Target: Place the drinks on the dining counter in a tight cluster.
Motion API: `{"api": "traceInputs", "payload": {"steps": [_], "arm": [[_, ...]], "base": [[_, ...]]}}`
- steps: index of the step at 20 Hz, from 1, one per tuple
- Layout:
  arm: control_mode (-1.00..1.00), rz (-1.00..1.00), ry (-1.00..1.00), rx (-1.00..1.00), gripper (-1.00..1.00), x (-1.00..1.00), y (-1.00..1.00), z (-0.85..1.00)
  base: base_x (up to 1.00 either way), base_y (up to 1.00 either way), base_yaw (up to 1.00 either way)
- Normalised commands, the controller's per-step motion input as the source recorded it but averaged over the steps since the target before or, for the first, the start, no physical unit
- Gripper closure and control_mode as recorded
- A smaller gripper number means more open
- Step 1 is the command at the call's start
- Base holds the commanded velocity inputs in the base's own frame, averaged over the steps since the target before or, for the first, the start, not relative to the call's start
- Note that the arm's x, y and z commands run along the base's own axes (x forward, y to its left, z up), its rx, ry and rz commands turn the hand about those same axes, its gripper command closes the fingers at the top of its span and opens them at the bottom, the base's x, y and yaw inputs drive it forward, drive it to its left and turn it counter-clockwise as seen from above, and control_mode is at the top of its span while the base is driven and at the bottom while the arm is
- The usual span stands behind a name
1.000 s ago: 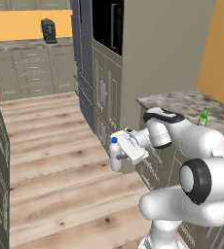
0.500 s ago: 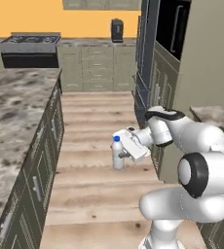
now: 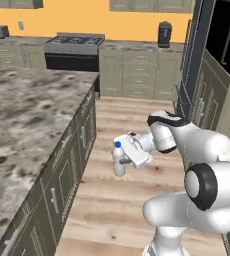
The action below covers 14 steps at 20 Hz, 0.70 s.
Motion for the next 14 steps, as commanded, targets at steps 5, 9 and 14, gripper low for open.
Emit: {"api": "traceInputs", "payload": {"steps": [5, 9, 14], "arm": [[1.00, 0.00, 0.00, 0.00, 1.00, 0.00, 0.00, 0.00], [1.00, 0.00, 0.00, 0.00, 1.00, 0.00, 0.00, 0.00], [1.00, 0.00, 0.00, 0.00, 1.00, 0.00, 0.00, 0.00]], "base": [[0.70, 0.06, 0.30], [0.08, 0.22, 0.67], [0.10, 0.11, 0.75]]}}
